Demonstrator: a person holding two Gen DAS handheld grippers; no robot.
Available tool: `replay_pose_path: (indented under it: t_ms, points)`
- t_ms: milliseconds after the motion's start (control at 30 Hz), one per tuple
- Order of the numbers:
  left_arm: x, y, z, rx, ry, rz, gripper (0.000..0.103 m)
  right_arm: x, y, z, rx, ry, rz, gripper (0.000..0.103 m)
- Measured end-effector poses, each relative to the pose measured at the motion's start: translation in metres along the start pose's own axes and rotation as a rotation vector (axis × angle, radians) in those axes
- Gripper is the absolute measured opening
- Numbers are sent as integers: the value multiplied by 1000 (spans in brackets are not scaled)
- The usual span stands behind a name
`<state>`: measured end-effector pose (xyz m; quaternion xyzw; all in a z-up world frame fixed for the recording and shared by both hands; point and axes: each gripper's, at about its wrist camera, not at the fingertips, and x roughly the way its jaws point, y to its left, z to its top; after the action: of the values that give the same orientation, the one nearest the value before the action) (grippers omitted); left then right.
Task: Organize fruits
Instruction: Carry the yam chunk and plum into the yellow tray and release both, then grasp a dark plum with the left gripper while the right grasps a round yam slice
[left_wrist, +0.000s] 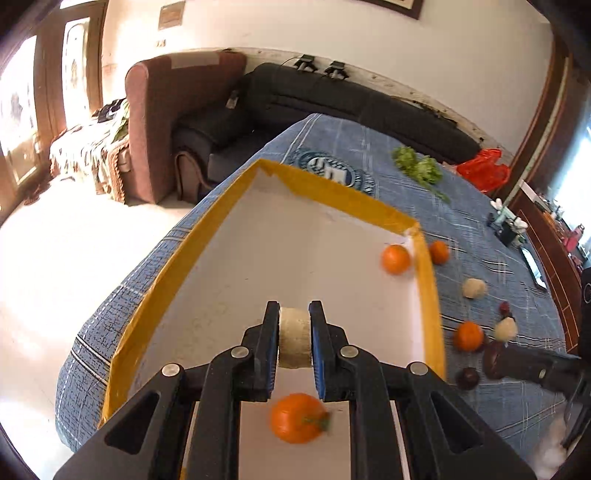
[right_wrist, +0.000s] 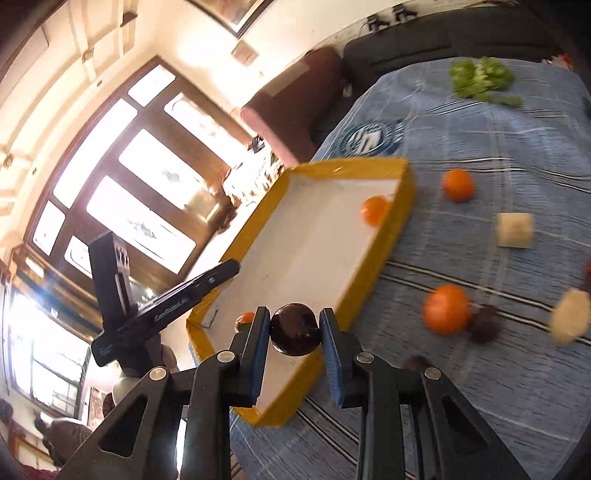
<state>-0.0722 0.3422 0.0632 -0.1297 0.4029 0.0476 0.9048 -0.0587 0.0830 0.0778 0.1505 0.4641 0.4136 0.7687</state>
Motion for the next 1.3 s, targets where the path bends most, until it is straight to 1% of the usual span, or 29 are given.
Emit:
replay_pose_path:
  t_ms: [100, 233, 300, 333, 400, 433, 467, 500, 533, 600, 633, 667, 733, 767, 833, 933, 1000, 1100, 1300]
  points:
    - [12, 15, -1, -27, 19, 19, 15, 35, 15, 1, -28, 54, -26, 31]
    - [17, 33, -5, -62, 31, 27, 15, 78, 36, -3, -107, 109, -118, 31]
    - [16, 39, -6, -76, 26, 23, 16, 93, 43, -5, -148, 120, -158, 32]
    - [15, 42, -7, -84, 27, 15, 17, 101, 48, -6, -173, 124, -182, 32]
    - [13, 45, -9, -104, 29, 4, 27, 110, 54, -10, -220, 123, -229, 33]
    - [11, 46, -9, -116, 25, 2, 36, 112, 57, -11, -237, 118, -246, 33]
    - [7, 46, -10, -125, 18, 1, 41, 113, 59, -12, -249, 114, -256, 33]
    - [3, 47, -10, -133, 8, 0, 43, 113, 60, -13, -255, 111, -258, 35]
    - [-3, 47, -10, -142, -1, 0, 46, 111, 62, -13, -258, 103, -251, 39]
    - [-19, 45, -13, -168, -10, 10, 52, 98, 65, -15, -261, 76, -238, 46]
    - [-30, 42, -16, -182, -25, 7, 60, 91, 67, -15, -264, 57, -237, 51]
    - [-41, 41, -21, -193, -50, -6, 68, 81, 67, -17, -265, 38, -235, 53]
    - [-60, 33, -31, -211, -94, -20, 77, 64, 66, -19, -258, -3, -225, 62]
    - [-67, 27, -35, -212, -107, -27, 78, 54, 64, -22, -250, -23, -219, 63]
    - [-71, 12, -40, -189, -101, -49, 78, 37, 61, -32, -242, -48, -216, 64]
    - [-70, -15, -41, -135, -89, -56, 78, 9, 49, -47, -229, -83, -241, 64]
    - [-71, -32, -44, -109, -84, -74, 78, -9, 36, -55, -214, -102, -267, 64]
    - [-72, -57, -47, -49, -74, -88, 78, -45, 8, -66, -168, -142, -323, 66]
    - [-68, -96, -56, 40, -58, -113, 78, -113, -76, -69, -5, -215, -469, 67]
